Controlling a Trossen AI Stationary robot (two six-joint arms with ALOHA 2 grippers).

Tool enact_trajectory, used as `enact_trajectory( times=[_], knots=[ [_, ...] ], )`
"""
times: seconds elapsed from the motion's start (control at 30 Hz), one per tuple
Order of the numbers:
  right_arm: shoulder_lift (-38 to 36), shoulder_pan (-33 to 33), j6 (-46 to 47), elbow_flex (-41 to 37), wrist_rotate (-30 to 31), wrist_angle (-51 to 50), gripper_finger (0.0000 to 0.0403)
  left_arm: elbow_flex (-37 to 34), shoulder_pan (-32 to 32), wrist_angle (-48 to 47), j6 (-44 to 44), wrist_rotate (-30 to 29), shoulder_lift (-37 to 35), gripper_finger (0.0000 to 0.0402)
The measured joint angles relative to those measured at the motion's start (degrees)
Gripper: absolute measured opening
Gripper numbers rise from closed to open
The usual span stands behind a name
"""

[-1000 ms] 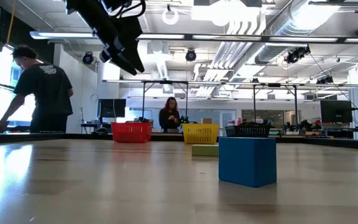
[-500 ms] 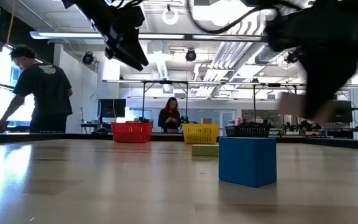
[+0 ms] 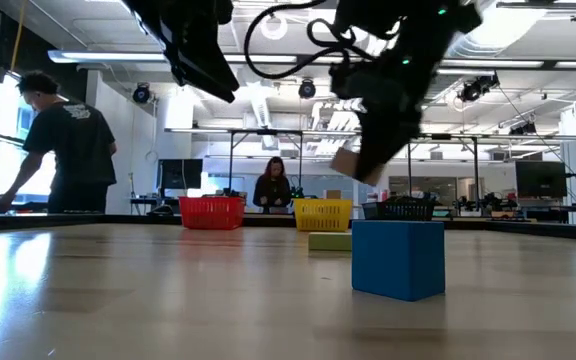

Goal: Sort & place blocks by color
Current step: Put the beige block into the yellow bin

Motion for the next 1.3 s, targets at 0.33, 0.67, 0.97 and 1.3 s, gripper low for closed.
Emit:
enact_trajectory(
  times=[0.33, 0.67, 0.97, 1.3],
  knots=[
    [0.0, -12.46, -15.07, 0.04, -2.92, 16.24, 0.0031, 0.0, -3.86, -0.53, -0.15, -0.08, 0.0, 0.0229],
    [0.0, -23.75, -17.35, 0.05, -2.66, 28.96, 0.0032, 0.0, -5.15, -0.9, -0.15, -0.28, 0.01, 0.0229],
    [0.58, -32.67, -21.76, 0.07, -3.01, 34.58, 0.0033, 0.0, -5.13, -0.92, -1.46, -0.42, 0.01, 0.0229],
    [5.99, -38.25, -32.45, 0.09, -11.44, 35.8, 0.0033, 0.0, -5.13, -1.93, -1.66, -0.44, 0.02, 0.0229]
  ],
)
